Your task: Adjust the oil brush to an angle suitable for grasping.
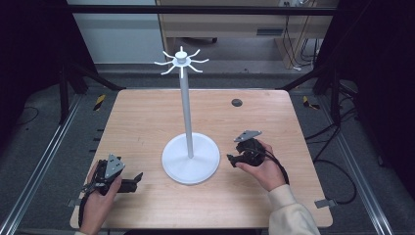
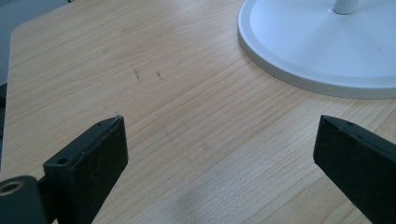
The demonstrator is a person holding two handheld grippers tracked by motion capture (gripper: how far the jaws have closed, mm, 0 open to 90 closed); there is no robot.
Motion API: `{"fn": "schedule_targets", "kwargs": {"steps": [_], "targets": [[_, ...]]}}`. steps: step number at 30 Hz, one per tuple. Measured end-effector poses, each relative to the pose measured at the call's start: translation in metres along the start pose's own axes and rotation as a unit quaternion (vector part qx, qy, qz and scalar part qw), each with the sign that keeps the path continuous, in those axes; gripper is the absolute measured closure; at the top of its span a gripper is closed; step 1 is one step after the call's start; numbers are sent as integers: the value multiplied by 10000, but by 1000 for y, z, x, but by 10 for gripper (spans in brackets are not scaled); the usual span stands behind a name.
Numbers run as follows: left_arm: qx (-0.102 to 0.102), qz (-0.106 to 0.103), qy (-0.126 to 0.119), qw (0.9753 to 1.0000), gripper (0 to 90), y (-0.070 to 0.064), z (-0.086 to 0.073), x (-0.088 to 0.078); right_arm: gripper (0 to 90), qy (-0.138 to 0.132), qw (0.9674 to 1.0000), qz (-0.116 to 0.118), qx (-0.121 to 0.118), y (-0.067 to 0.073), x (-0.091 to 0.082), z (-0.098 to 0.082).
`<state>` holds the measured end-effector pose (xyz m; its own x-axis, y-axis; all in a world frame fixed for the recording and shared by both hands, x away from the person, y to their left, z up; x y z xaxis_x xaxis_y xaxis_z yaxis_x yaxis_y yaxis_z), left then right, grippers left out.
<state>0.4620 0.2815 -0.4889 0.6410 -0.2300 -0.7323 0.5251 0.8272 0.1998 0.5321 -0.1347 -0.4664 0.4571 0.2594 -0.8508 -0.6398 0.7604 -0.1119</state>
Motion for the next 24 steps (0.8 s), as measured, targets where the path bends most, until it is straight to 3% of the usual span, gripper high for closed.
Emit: {"fn": "schedule_targets", "kwargs": {"steps": [14, 24], "targets": [[1, 20, 0, 10000, 26, 0, 0, -1, 396, 148, 9993, 204, -276, 8, 4, -2], [17, 15, 8, 10000, 26, 0, 0, -1, 699, 620, 9960, 454, -453, 15, 11, -6]]}}
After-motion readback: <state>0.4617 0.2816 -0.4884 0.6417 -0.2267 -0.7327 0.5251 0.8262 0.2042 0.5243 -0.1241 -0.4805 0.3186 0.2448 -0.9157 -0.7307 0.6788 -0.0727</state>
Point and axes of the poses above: each handheld gripper's, and its own axes: x roughly forward along the jaws, z roughly out of its top, y roughly to its left, the point moved 3 cm from there along x, roughly forward along the jaws, and after that the axes turned 12 degrees about y, right-handed, at the moved point
